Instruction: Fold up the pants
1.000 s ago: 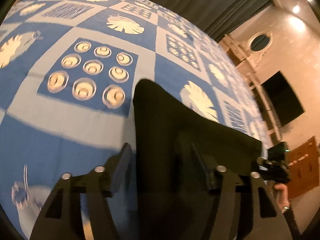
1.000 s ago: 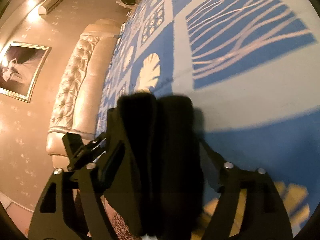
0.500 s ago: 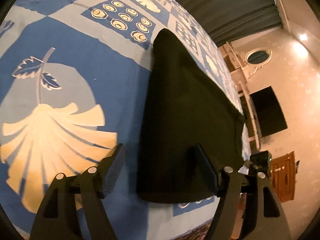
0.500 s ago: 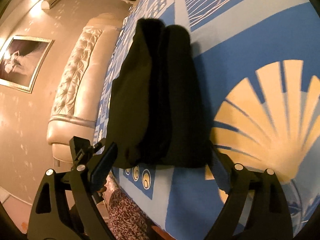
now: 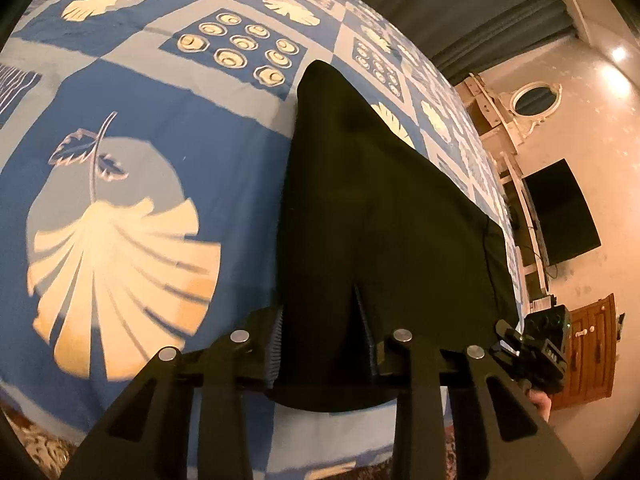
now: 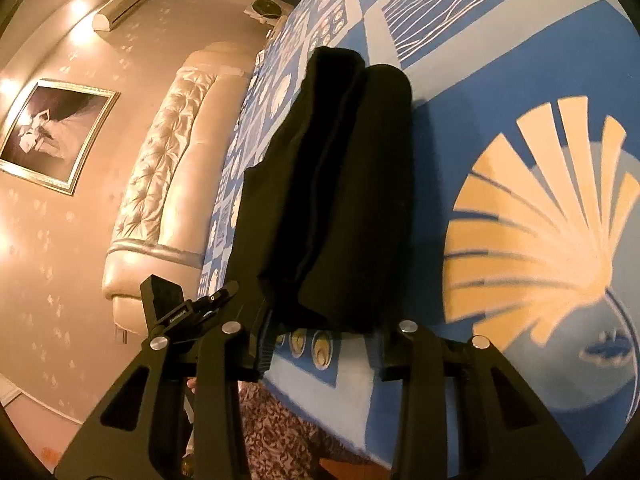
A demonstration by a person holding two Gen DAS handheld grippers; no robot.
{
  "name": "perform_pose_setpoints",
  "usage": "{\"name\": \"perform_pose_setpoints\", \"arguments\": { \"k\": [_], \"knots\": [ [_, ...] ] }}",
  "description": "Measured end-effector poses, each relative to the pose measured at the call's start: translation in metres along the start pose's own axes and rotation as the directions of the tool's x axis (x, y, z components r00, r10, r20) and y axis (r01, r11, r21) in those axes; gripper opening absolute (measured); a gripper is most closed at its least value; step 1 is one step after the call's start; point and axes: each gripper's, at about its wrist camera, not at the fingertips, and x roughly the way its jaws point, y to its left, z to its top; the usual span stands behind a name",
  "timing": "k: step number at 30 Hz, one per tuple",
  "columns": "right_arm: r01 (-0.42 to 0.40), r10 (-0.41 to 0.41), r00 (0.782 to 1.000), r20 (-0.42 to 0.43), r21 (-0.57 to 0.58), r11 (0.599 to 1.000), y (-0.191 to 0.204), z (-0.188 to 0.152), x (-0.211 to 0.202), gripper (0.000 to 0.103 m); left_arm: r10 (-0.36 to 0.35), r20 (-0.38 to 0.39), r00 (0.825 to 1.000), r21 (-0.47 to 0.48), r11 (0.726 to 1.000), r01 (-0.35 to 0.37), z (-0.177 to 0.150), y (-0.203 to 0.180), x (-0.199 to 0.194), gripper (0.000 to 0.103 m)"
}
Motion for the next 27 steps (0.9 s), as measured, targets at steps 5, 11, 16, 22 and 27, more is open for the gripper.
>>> {"name": "perform_pose_setpoints", "arguments": {
  "k": [5,11,16,22,27],
  "knots": [
    [-0.001,0.001,1.0,-0.018,0.019,1.0,-0.006,-0.015,-0.008,0.036,0.0,-0.019,1.0,0.016,1.0,0.0,-0.014,0.002,-0.003,0.032],
    [0.001,0.0,1.0,-0.031,0.042,0.999,-0.014,-0.028,-0.014,0.036,0.016,-0.012,1.0,0.041,0.999,-0.015,-0.027,-0.001,-0.006,0.032],
    [0.007,-0.005,0.999,-0.033,0.047,0.999,-0.019,-0.031,-0.013,0.036,0.019,-0.005,1.0,0.042,0.999,-0.019,-0.03,-0.001,-0.005,0.032],
    [0.005,-0.003,0.999,-0.037,0.056,0.998,-0.022,-0.029,-0.008,0.037,0.016,-0.003,1.0,0.047,0.999,-0.016,-0.032,0.001,-0.004,0.032],
    [-0.001,0.003,0.999,-0.036,0.06,0.998,-0.023,-0.031,-0.008,0.038,0.013,-0.003,1.0,0.05,0.999,-0.013,-0.036,0.003,-0.006,0.033]
  ]
}}
